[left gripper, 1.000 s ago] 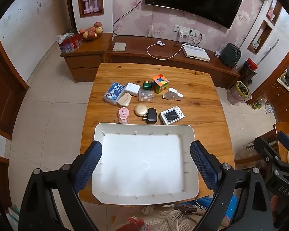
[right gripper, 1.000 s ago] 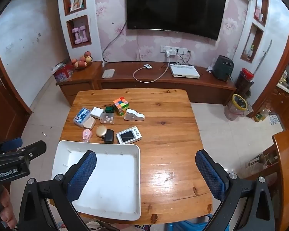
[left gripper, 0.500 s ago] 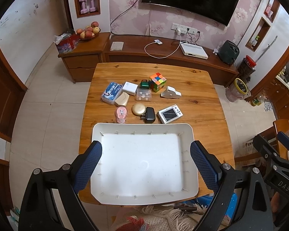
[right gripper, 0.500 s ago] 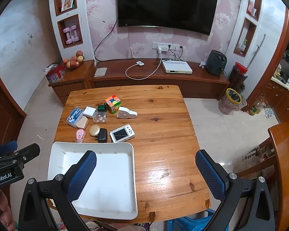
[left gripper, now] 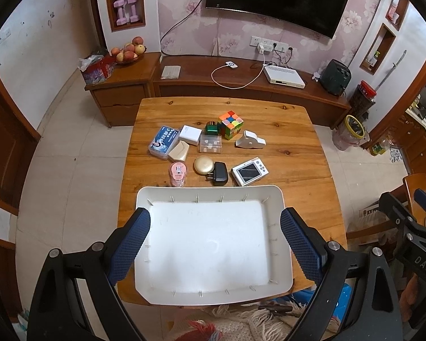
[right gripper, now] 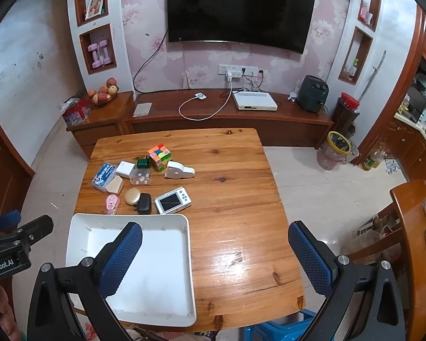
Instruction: Organize rigid objects
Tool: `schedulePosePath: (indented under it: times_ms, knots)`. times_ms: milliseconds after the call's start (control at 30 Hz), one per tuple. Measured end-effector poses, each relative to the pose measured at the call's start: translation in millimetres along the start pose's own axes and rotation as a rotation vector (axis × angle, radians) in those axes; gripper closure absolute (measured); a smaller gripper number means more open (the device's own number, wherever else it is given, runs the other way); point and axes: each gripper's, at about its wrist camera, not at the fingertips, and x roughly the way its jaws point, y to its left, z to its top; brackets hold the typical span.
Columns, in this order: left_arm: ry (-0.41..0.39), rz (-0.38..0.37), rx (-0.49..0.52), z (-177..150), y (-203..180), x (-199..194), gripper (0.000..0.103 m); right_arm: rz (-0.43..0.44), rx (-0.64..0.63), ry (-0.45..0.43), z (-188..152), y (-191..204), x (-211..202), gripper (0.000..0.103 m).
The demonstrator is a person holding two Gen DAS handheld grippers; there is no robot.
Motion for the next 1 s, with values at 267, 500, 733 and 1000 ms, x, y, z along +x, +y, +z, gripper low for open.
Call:
schedulePosePath:
  times_ms: [267, 500, 733, 1000]
  knots:
    - [-0.019, 0.016, -0.002, 4.5, 5.4, -4.6, 0.009, -0.036, 0.000, -0.020, 4.7, -7.7, -2.2, 0.000]
    - [-0.021, 0.023, -0.006, 6.7, 8.1, -8.4, 0.009, -0.032, -0.018, 0.006, 7.3, -7.2, -0.9, 0.000]
    - [-0.017, 0.022, -0.022, 10.6, 11.6, -12.7, 0.009, -0.025, -0.039, 0.035, 10.4, 1.0, -1.4, 0.000]
    - [-0.007, 0.027, -0.033, 11.0, 13.8, -11.0, 0.009, -0.009, -0.053, 0.051, 13.2, 4.7, -2.2, 0.000]
